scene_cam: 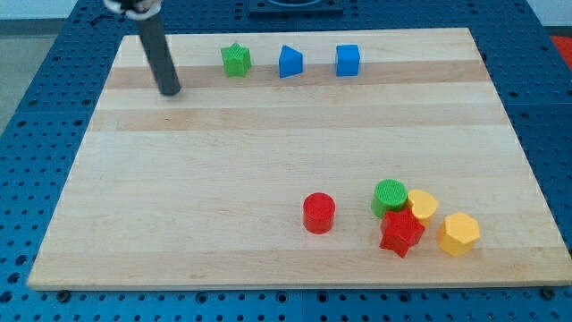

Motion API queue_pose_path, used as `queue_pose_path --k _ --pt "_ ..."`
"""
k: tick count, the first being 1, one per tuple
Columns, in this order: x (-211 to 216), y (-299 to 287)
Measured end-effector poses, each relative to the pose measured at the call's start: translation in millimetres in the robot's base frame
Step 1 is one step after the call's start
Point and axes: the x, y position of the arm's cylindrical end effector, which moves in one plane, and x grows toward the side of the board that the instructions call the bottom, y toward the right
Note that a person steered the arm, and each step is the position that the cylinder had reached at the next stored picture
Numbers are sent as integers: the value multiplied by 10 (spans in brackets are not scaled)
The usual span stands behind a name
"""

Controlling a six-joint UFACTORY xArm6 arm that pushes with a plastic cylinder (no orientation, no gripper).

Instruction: Move your arm closer to the red circle

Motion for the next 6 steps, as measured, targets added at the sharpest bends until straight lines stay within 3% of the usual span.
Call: queue_pose_path --k 1,3,5,6 --pt "503 323" --pt "1062 1396" --pt "1108 2164" --pt "1108 2144"
